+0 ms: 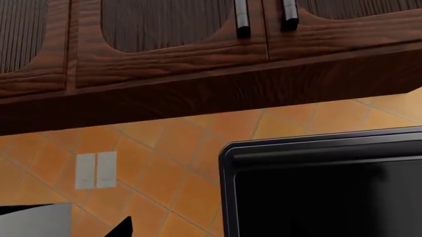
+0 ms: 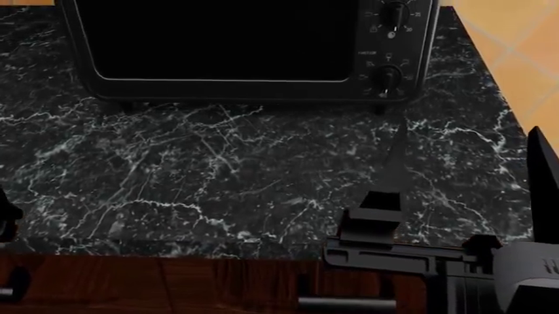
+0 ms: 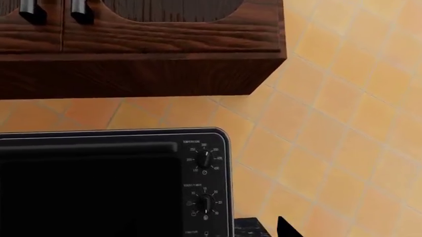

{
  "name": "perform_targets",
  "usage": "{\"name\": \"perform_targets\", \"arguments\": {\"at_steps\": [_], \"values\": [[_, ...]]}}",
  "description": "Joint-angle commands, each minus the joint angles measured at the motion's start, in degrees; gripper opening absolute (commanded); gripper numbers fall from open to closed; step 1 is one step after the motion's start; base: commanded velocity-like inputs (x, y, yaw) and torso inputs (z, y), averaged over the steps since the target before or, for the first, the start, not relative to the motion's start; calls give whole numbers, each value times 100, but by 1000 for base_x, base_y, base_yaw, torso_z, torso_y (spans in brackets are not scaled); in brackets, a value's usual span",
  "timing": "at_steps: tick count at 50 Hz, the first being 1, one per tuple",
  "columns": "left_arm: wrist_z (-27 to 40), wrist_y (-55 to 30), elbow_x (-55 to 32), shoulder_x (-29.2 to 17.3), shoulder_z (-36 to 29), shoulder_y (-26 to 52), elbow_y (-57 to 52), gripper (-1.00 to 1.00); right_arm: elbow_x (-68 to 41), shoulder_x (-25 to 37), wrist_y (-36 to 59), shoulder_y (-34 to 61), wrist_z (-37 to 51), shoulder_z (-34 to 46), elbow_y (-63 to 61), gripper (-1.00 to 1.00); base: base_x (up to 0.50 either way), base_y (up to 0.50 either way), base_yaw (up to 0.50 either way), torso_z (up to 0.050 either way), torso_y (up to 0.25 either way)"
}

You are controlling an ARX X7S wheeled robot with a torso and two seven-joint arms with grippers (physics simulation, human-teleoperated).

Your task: Decrease the toaster oven temperature.

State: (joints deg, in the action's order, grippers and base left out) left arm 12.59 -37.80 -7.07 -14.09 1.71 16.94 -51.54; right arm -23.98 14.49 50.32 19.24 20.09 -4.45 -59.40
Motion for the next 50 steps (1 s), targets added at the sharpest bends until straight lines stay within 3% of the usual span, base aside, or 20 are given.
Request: {"name": "perform_targets", "arguments": {"at_steps": [1, 42, 50], "values": [[58, -54, -15, -30, -44, 29, -37, 100, -274, 173, -170, -78, 197, -10, 34, 100, 297, 0, 0, 0, 0], [212, -103, -136, -116, -70, 37, -117, 100, -660, 539, -533, -304, 571, 49, 53, 100, 298, 0, 0, 0, 0], [222, -94, -198, -132, -24, 26, -141, 100, -1019, 915, -636, -297, 1033, 172, -37, 100, 252, 0, 0, 0, 0]]}}
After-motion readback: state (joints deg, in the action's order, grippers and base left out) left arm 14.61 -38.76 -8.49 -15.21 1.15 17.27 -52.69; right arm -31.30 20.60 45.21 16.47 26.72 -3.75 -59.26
